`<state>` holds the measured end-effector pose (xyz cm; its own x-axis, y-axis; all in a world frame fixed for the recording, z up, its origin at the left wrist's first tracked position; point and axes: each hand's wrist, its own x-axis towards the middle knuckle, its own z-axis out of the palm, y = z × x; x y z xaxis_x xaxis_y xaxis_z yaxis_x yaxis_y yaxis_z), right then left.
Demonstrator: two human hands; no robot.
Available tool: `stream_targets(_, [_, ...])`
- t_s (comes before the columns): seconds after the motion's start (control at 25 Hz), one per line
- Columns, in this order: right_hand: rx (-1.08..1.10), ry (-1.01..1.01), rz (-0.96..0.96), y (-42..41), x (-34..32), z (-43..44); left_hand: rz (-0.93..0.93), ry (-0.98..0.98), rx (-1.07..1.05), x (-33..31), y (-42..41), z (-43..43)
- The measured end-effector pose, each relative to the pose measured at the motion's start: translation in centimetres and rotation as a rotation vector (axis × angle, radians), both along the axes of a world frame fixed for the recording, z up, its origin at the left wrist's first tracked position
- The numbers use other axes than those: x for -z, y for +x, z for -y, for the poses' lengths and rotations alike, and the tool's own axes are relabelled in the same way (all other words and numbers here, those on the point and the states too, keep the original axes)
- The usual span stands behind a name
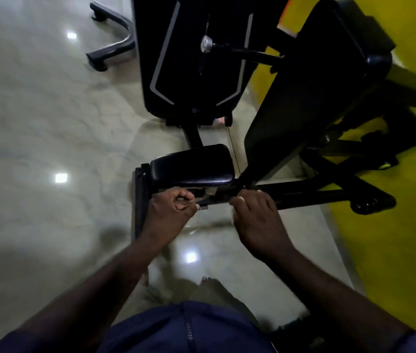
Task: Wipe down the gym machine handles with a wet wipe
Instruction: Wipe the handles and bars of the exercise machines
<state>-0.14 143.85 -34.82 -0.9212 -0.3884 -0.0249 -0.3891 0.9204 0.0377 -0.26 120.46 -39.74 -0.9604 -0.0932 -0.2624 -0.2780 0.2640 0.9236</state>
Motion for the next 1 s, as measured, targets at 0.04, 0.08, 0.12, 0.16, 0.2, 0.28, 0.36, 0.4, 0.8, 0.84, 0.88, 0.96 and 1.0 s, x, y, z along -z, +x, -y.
stream_targets(0.04, [-0.042, -0.007, -0.088, 1.0, 0.6, -0.4, -0.003, 0.007, 0.033, 0.1, -0.4, 0.5])
stream_targets(0.08, [-0.092, 0.019, -0.089, 0.7, 0.8, -0.5, 0.002, 0.013, 0.066, 0.1, -0.8, 0.9])
stream_targets(0.12, [-0.104, 0.075, -0.051, -0.1, 0.6, -0.1, 0.013, 0.02, 0.103, 0.0, -1.3, 1.2])
stream_targets(0.16, [-0.053, 0.129, 0.02, -1.2, 0.3, 0.6, 0.018, 0.021, 0.142, -0.2, -1.9, 1.2])
stream_targets(0.2, [0.055, 0.164, 0.131, -2.6, -0.5, 1.7, 0.014, 0.016, 0.172, -0.4, -2.6, 1.3])
stream_targets(0.28, [0.2, 0.189, 0.314, -4.7, -1.5, 3.0, -0.009, 0.011, 0.241, -1.1, -3.4, 1.3])
stream_targets(0.36, [0.197, 0.17, 0.294, -4.8, -1.4, 2.9, -0.029, 0.005, 0.297, -2.0, -3.9, 1.2])
stream_targets(0.4, [0.178, 0.104, 0.18, -3.9, -1.1, 2.6, -0.03, 0.011, 0.314, -2.1, -4.1, 1.1])
stream_targets(0.8, [0.168, -0.158, -0.148, -1.5, 2.1, 1.5, 0.004, -0.005, 0.483, -2.0, -5.6, -0.7])
stream_targets(0.84, [0.19, -0.185, -0.158, -1.5, 2.1, 1.4, 0.005, -0.007, 0.484, -2.2, -5.7, -1.1])
stream_targets(0.88, [0.206, -0.222, -0.186, -1.2, 2.5, 1.5, 0.005, -0.014, 0.488, -2.5, -5.8, -1.5])
stream_targets(0.96, [0.287, -0.304, -0.268, -0.1, 3.5, 2.2, 0.004, -0.017, 0.514, -2.7, -6.1, -2.5])
stream_targets(1.0, [0.348, -0.364, -0.316, 0.4, 4.0, 2.7, 0.004, -0.022, 0.522, -2.8, -6.2, -2.9])
